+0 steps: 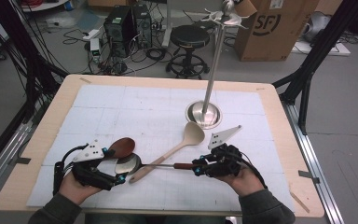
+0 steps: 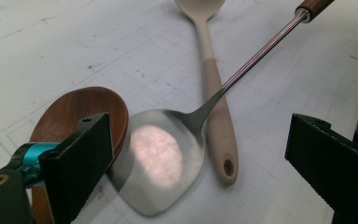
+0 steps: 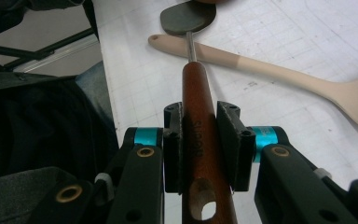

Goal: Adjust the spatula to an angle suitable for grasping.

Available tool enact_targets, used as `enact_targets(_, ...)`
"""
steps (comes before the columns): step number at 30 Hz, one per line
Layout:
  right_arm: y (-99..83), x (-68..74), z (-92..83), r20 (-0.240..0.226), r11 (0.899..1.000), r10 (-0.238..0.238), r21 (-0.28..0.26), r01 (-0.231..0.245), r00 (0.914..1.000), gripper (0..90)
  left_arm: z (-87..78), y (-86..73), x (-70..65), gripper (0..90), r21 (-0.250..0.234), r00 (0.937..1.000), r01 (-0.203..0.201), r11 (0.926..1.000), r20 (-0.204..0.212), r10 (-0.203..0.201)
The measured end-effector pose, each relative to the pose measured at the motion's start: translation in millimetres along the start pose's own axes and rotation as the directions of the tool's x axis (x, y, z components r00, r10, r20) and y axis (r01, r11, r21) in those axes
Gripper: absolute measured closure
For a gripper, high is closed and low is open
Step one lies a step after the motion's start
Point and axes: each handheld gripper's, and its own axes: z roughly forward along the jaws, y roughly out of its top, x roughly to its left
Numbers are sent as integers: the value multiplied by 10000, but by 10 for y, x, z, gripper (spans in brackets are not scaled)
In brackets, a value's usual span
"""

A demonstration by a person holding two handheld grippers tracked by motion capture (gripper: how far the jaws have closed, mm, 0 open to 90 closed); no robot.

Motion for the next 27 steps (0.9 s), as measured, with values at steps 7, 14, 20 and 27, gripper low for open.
enact_targets(7,52,24,55,-199,9997,-229,67,230,9995,729,89,45,-64,98,192,9989,-300,9994,375,293)
enact_targets(14,99,50,100,-340,9994,-311,171,317,9989,729,171,69,-110,129,416,9963,-556,9976,686,527)
enact_targets(20,142,60,152,-501,9985,-481,229,493,9976,729,255,95,-148,162,535,9935,-673,9963,954,620)
enact_targets(27,187,77,187,-608,9975,-631,270,648,9962,729,350,128,-167,257,646,9891,-776,9949,1301,687)
